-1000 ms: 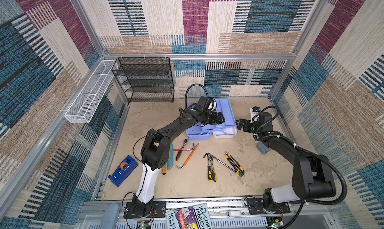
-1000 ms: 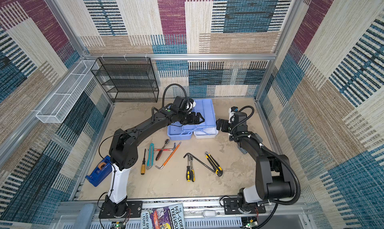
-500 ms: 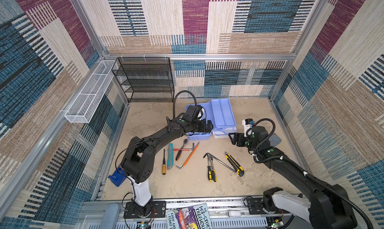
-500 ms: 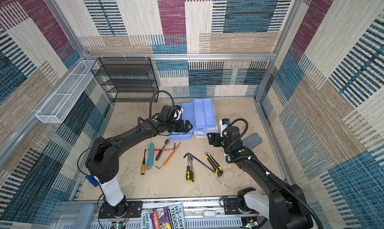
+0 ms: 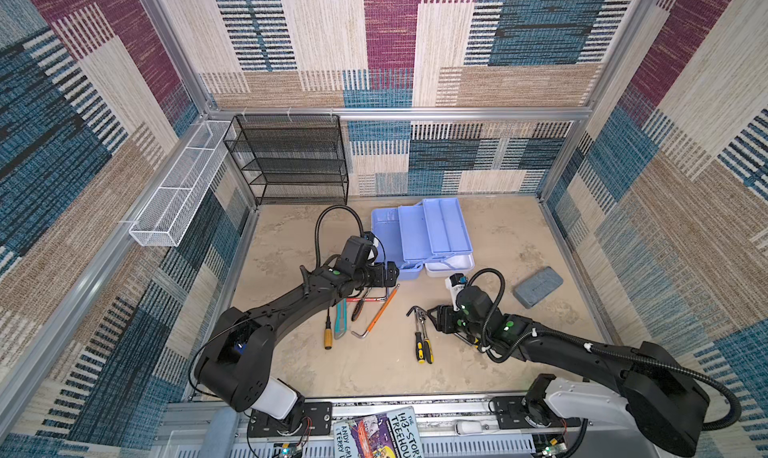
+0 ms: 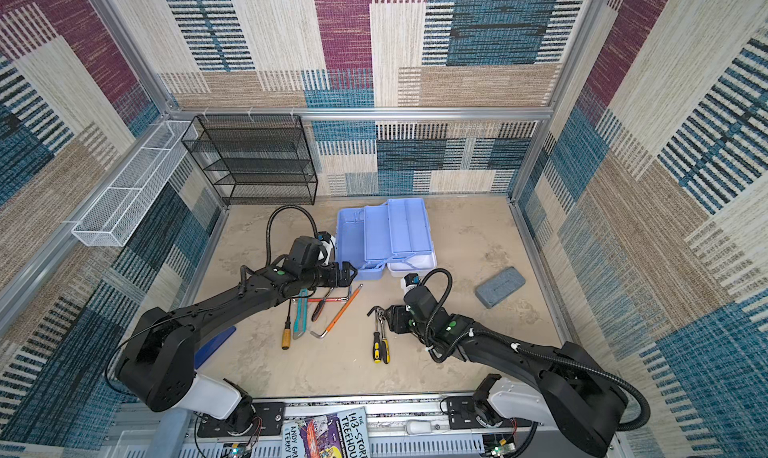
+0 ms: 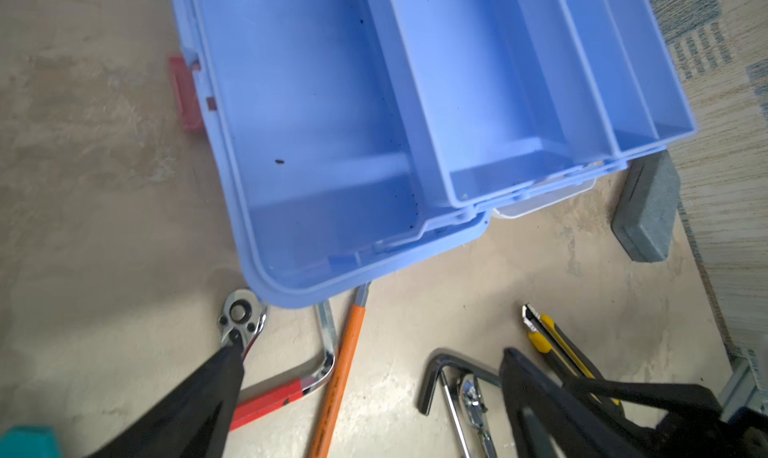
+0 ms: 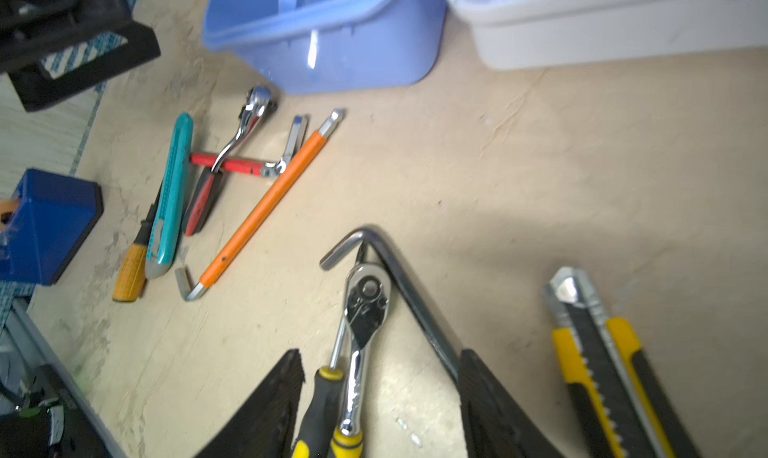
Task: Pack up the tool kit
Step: 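Move both grippers down toward the tools in front of the box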
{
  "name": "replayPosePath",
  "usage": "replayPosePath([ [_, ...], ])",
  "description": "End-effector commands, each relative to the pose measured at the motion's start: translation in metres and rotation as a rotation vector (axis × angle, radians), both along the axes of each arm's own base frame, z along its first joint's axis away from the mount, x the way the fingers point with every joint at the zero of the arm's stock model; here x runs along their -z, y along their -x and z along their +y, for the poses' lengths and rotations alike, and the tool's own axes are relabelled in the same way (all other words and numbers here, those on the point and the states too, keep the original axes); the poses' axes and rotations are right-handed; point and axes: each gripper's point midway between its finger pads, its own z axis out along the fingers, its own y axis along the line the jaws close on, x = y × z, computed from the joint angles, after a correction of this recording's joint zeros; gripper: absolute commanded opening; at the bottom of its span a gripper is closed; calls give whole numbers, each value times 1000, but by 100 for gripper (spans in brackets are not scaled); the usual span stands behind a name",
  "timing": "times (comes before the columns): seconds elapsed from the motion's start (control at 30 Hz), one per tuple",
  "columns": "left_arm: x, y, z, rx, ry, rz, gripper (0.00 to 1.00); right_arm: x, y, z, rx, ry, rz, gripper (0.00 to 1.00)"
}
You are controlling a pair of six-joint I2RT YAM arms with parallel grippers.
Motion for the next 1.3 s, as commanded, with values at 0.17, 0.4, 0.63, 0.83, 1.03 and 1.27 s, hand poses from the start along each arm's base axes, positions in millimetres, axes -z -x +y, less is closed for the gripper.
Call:
replayPosePath([
  [0.17, 5, 10, 26, -86, 8, -44, 99, 17, 13, 19, 3, 18, 62, 49],
  [0.4, 13, 17, 38, -118, 7, -24, 100, 23, 15, 28, -18, 19, 88, 43],
  [0.63, 17, 24, 49, -143, 18, -18, 100, 31, 20, 28, -45, 52, 115, 39],
  [0.83, 17, 26, 53, -146, 1, -23, 100, 39, 20, 23, -28, 102, 128, 37],
  [1.03, 20, 29, 55, -140, -16, -14, 100, 50, 18, 24, -41, 161, 157, 32],
  [1.27, 21, 31, 57, -143, -22, -16, 100, 55, 20, 27, -64, 175, 177, 31],
])
